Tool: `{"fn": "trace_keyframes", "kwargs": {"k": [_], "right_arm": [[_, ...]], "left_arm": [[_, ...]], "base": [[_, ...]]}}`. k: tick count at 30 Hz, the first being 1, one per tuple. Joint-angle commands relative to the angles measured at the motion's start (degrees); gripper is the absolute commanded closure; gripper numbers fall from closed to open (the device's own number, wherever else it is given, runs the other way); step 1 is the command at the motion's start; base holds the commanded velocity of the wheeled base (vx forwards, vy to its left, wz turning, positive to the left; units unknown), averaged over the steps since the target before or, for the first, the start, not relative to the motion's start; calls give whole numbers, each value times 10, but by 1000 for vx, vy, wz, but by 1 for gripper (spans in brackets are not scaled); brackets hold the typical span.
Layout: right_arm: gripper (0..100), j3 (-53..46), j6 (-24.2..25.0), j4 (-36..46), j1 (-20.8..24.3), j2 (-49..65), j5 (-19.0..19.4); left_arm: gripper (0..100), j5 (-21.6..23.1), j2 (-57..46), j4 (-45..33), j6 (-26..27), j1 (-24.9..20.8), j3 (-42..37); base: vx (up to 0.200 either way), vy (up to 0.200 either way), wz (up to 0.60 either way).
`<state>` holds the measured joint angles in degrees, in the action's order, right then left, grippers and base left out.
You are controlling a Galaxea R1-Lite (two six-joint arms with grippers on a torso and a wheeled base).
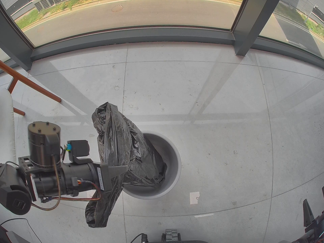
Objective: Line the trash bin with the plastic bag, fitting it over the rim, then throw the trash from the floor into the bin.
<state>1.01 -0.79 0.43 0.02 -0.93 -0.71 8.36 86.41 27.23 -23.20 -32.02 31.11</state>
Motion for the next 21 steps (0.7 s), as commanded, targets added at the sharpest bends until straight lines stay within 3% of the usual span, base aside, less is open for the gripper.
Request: {"fn": "trace_keyframes", "kwargs": {"k": [1,5,7,11,14,18,19,20,21], "right_arm": [[0,-8,-6,-1,0,7,-1],[0,-8,-13,-1,0,7,4],[0,-8,-9,-2,0,7,2],[0,-8,-6,-3,0,7,0],[0,-8,-20,-3,0,6,5],[0,-8,-5,-4,-1,7,-5],[0,-8,-3,-3,-1,7,-5],[0,-6,36,3,-3,0,-13],[0,-5,38,3,-6,-10,-13]], "left_arm": [[100,-85,64,-72,121,-67,63],[100,-91,64,-75,349,-63,93],[100,-92,66,-73,422,-63,104],[100,-91,77,-73,475,-64,118],[100,-90,77,-75,545,-66,119],[100,-92,72,-77,678,-63,91],[100,-92,72,-77,684,-63,90],[100,-88,74,-76,747,-65,85],[100,-87,75,-77,773,-64,85]], "base": [[0,0,0],[0,0,0],[0,0,0],[0,0,0],[0,0,0],[0,0,0],[0,0,0],[0,0,0],[0,0,0]]}}
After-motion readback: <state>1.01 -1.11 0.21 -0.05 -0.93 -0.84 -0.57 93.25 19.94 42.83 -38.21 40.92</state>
